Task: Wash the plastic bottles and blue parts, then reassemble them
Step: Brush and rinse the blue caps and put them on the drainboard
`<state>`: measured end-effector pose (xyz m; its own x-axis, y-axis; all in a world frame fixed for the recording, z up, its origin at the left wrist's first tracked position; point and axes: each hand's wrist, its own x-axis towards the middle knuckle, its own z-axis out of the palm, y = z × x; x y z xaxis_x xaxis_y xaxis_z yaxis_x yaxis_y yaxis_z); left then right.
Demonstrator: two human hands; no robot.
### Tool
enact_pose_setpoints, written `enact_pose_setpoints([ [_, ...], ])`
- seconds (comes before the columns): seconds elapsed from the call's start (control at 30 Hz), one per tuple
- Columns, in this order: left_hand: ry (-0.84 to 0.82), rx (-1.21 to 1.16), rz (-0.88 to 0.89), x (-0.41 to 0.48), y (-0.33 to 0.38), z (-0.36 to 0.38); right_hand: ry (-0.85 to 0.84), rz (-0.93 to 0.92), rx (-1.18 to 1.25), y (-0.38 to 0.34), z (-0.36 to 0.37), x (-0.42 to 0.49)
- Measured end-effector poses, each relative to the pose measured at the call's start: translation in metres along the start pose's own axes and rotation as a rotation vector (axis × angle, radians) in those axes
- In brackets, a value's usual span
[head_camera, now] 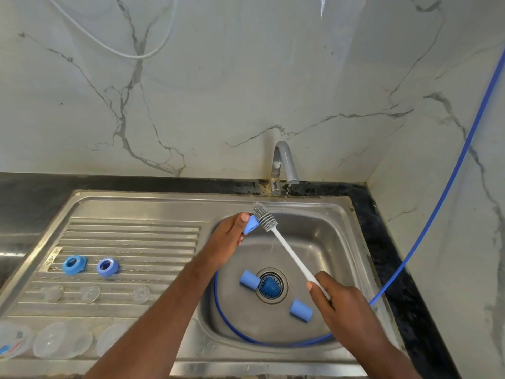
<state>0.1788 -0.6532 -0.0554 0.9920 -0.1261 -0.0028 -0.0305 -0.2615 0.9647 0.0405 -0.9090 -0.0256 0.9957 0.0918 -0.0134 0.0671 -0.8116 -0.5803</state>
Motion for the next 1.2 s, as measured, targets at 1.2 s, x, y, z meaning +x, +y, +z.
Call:
enact_pose_setpoints([
  [1.2, -0.032, -0.069, -0.015, -0.016, 0.021, -0.003, 0.016, -0.017, -0.07, 0.001, 0.002, -0.013],
])
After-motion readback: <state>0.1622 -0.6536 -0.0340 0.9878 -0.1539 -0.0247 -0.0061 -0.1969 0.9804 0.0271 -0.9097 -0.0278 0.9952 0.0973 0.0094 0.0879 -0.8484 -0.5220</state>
